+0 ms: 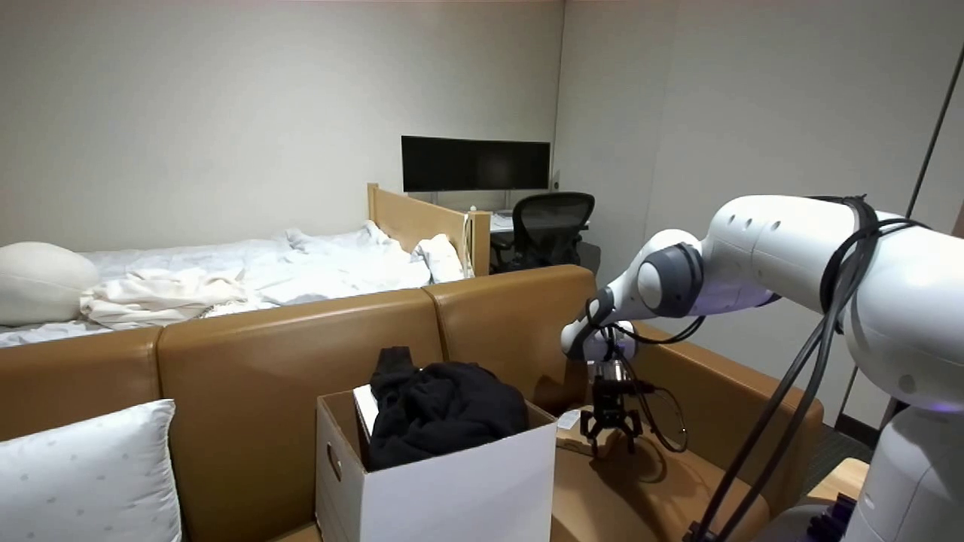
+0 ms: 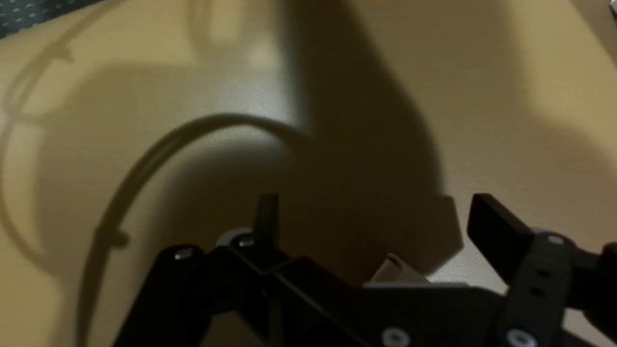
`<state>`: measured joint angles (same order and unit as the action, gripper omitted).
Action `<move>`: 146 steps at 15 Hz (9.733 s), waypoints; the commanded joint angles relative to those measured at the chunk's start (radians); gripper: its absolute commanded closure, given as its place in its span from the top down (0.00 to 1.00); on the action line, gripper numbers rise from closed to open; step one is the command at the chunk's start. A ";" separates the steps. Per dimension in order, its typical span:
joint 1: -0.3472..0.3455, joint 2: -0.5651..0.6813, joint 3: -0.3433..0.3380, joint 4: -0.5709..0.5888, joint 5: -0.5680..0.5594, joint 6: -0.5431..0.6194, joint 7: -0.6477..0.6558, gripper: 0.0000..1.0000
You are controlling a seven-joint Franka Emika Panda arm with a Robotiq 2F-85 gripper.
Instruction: Put the brown object into the box
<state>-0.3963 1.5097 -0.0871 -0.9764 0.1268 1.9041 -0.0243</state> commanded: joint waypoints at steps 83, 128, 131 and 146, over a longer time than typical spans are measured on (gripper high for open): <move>0.056 -0.017 -0.189 -0.108 -0.782 0.883 0.769 0.99; 0.050 -0.008 -0.187 0.264 -0.358 -0.078 0.292 1.00; 0.112 -0.006 -0.192 0.219 -0.413 -0.064 0.240 1.00; 0.227 0.004 -0.155 0.009 -0.441 0.481 0.203 1.00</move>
<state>-0.2161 1.5133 -0.2461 -0.9045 -0.2890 2.2931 0.2191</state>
